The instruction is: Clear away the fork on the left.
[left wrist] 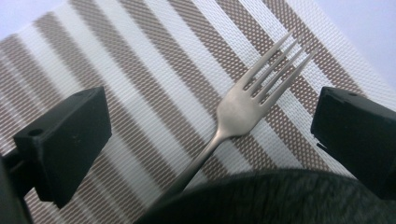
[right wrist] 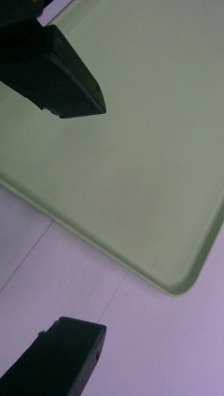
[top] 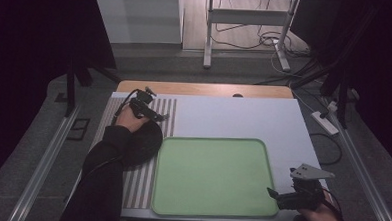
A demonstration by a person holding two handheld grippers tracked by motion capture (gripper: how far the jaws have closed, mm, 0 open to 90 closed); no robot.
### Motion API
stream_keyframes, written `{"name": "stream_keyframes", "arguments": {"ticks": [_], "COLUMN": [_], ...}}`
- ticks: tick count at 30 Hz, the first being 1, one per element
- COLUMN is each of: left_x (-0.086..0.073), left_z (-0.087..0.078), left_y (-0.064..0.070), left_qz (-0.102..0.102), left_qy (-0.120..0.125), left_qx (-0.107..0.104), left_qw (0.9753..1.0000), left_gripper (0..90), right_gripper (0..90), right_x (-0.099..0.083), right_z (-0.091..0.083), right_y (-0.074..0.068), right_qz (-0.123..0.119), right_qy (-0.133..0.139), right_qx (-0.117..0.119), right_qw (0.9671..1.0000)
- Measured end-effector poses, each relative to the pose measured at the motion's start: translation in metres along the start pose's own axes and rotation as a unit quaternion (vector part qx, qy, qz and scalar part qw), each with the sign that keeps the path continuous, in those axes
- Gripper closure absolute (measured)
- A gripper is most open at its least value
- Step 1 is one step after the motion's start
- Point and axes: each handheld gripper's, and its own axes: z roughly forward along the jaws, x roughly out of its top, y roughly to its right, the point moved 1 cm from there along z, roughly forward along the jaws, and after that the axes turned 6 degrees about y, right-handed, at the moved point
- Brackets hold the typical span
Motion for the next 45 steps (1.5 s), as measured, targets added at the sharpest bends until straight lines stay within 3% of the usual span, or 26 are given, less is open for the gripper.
{"name": "stream_keyframes", "arguments": {"ticks": [5, 8, 12, 14, 16, 17, 19, 20, 21, 22, 28, 32, 34, 40, 45], "left_x": [0.002, 0.001, -0.002, -0.004, -0.007, -0.008, -0.011, -0.012, -0.015, -0.019, -0.029, -0.030, -0.029, -0.030, -0.039], "left_z": [0.011, 0.012, 0.011, 0.008, 0.004, 0.002, -0.002, -0.004, -0.006, -0.009, -0.016, -0.017, -0.018, -0.023, -0.038], "left_y": [0.006, 0.000, -0.009, -0.015, -0.019, -0.021, -0.026, -0.030, -0.033, -0.037, -0.044, -0.044, -0.044, -0.049, -0.061], "left_qz": [0.030, 0.019, 0.003, -0.002, -0.002, -0.004, -0.011, -0.014, -0.017, -0.021, -0.018, -0.007, -0.009, -0.010, -0.030], "left_qy": [-0.031, -0.026, -0.023, -0.014, -0.009, -0.005, 0.002, 0.006, 0.009, 0.017, 0.026, 0.025, 0.022, 0.016, 0.012], "left_qx": [0.022, 0.011, 0.014, 0.016, 0.015, 0.017, 0.020, 0.021, 0.020, 0.022, 0.013, -0.007, 0.006, 0.011, 0.023], "left_qw": [0.9988, 0.9994, 0.9996, 0.9998, 0.9998, 0.9998, 0.9997, 0.9997, 0.9996, 0.9994, 0.9994, 0.9996, 0.9997, 0.9998, 0.9992], "left_gripper": [0.0, 0.0, 0.5, 5.1, 13.6, 13.6, 24.3, 34.5, 34.5, 46.2, 75.8, 82.2, 84.9, 85.3, 85.4], "right_gripper": [0.0, 0.0, 0.0, 0.0, 0.0, 0.0, 0.0, 0.0, 0.0, 0.0, 0.0, 0.0, 0.0, 0.0, 0.0], "right_x": [0.000, 0.000, 0.000, 0.000, 0.000, 0.000, 0.000, 0.000, 0.000, 0.000, 0.000, 0.000, 0.000, 0.000, 0.000], "right_z": [0.000, 0.000, 0.000, 0.000, 0.000, 0.000, 0.000, 0.000, 0.000, 0.000, 0.000, 0.000, 0.000, 0.000, 0.000], "right_y": [0.000, 0.000, 0.000, 0.000, 0.000, 0.000, 0.000, 0.000, 0.000, 0.000, 0.000, -0.001, -0.001, -0.001, -0.001], "right_qz": [-0.001, -0.001, -0.001, -0.001, -0.001, -0.001, -0.001, -0.001, -0.001, -0.001, -0.002, -0.004, -0.004, -0.003, -0.004], "right_qy": [0.000, -0.001, -0.001, 0.000, -0.001, -0.001, -0.001, 0.000, 0.000, 0.000, -0.001, -0.003, -0.002, 0.000, 0.000], "right_qx": [0.000, 0.000, 0.000, 0.000, 0.000, 0.000, 0.000, 0.000, 0.000, 0.000, 0.000, 0.000, 0.001, 0.001, 0.002], "right_qw": [1.0000, 1.0000, 1.0000, 1.0000, 1.0000, 1.0000, 1.0000, 1.0000, 1.0000, 1.0000, 1.0000, 1.0000, 1.0000, 1.0000, 1.0000]}}
